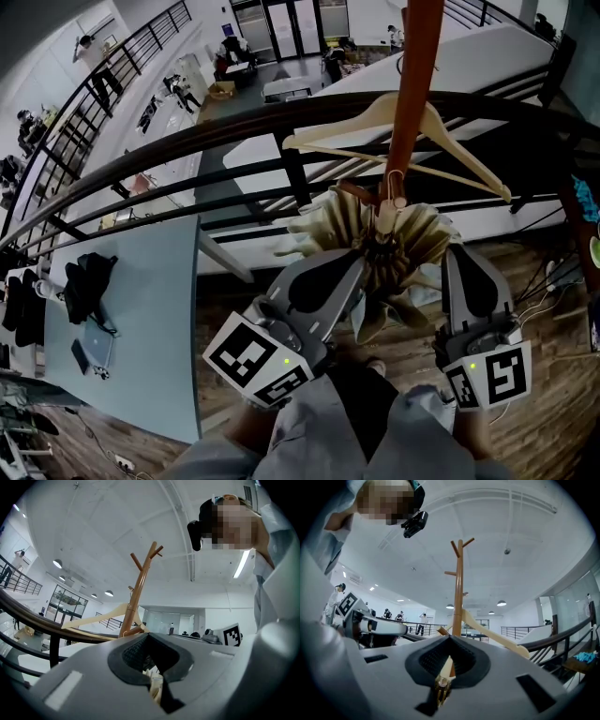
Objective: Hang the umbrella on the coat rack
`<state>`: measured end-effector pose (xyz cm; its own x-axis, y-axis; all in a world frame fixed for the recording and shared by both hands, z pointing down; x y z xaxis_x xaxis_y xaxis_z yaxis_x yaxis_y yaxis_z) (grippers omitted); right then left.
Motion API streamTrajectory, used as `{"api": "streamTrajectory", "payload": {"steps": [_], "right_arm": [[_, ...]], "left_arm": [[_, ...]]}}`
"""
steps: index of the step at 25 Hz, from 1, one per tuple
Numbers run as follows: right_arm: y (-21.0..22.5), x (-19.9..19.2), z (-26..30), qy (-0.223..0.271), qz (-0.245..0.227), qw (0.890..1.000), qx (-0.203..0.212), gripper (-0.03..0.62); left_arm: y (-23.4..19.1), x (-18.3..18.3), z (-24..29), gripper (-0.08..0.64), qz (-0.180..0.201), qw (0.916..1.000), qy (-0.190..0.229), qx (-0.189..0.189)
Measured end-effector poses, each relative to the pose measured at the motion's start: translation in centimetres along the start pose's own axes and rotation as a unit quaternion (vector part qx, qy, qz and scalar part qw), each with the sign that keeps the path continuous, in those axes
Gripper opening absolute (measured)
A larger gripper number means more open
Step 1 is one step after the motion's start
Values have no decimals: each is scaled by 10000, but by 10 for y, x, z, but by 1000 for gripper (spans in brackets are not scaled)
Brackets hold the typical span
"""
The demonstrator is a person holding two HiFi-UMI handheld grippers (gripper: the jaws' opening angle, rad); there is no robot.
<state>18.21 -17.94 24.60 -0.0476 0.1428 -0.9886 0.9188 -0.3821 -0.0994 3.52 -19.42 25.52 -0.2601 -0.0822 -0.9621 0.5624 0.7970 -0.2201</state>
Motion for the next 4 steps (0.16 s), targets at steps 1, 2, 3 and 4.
{"api": "streamTrajectory", "payload": {"steps": [1, 2, 3, 4], "right_arm": [[0, -1, 0, -2, 0, 10000, 5, 2], [0, -1, 0, -4, -1, 10000, 11, 2], [0, -2, 0, -7, -3, 10000, 17, 2], [0, -3, 1, -10, -5, 10000, 23, 2]], "left_arm": [[0, -1, 0, 5, 0, 10000, -2, 1], [0, -1, 0, 5, 2, 10000, -3, 2], [-1, -2, 1, 5, 4, 10000, -6, 3], [-1, -2, 1, 5, 6, 10000, -8, 3]]}}
Point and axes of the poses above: the fingertips, and each gripper's own axes: z forward along the fingers, y to its right, x out of its top, the point moved 3 cm from there along -z, backward along the fingers, and after that the axes turned 3 degrees about y, right-handed, at the moved point
